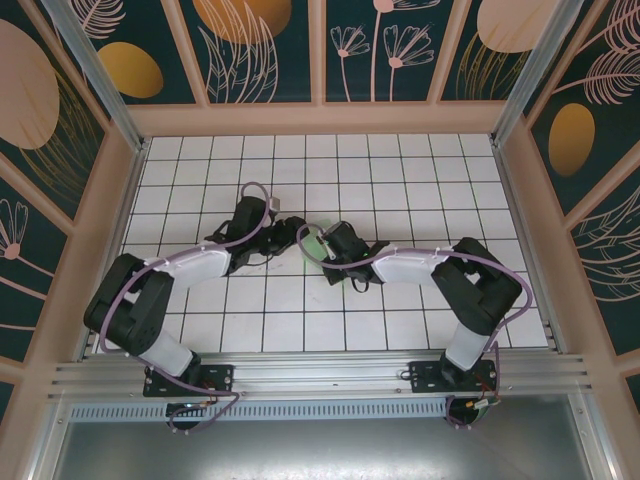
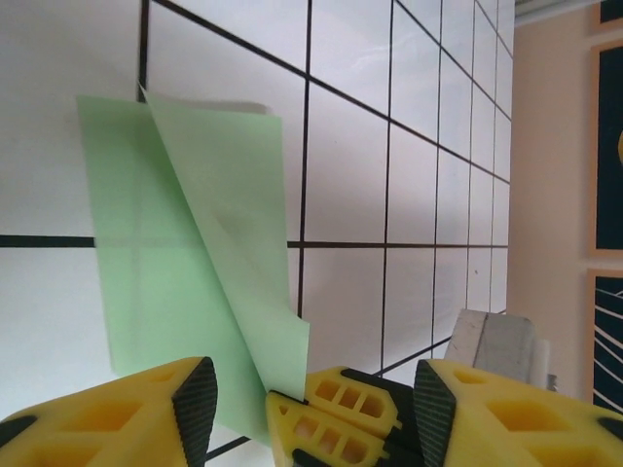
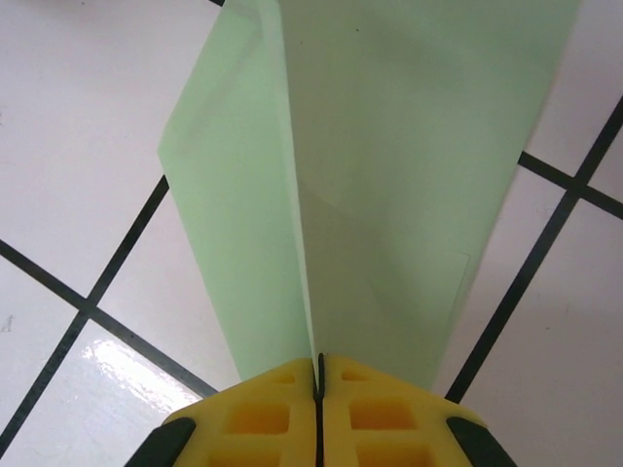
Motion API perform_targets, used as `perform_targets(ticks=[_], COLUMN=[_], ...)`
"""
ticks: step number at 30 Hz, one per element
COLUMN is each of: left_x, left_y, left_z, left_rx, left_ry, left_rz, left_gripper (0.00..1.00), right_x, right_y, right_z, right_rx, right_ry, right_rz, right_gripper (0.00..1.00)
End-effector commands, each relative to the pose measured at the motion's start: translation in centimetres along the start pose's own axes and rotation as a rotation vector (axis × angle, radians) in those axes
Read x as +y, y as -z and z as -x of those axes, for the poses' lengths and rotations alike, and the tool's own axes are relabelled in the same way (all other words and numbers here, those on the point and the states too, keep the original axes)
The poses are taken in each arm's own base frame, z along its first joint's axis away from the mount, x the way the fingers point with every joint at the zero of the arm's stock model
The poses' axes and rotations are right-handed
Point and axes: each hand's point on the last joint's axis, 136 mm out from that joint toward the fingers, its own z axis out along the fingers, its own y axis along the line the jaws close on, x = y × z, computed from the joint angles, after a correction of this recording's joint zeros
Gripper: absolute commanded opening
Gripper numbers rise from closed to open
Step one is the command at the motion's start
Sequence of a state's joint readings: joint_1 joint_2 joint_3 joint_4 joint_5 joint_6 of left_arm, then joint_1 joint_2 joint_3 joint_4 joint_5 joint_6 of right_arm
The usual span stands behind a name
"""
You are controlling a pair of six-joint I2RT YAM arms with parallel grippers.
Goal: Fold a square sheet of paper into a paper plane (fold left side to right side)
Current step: Fourth fold the wing at the center of the table.
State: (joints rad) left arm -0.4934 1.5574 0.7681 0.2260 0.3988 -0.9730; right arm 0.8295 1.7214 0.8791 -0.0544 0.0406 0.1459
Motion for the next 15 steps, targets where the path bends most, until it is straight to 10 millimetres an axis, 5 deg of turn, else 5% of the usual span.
perform_targets(ticks=[1,7,15], left_x=[1.7,3.0,2.5], left_y=[0.9,-1.3,-4.7], left_z=[0.1,-1.6,-2.8], left_rx=[-0.016,0.08,0.158], left_ry=[0.005,0.015,-0.007], left_rz=[0.051,0.042,0.029], left_gripper=[0.58,0.47,0.46], right_x=[0.5,1.1,1.1], right_y=[-0.3,0.1,0.0], right_z=[-0.2,0.1,-0.4], right_rx=[0.012,0.016,0.042], right_ry=[-0.052,-0.099,-0.168], right_rz=[0.077,0.19,0.284], right_gripper=[0.08,0.07,0.06])
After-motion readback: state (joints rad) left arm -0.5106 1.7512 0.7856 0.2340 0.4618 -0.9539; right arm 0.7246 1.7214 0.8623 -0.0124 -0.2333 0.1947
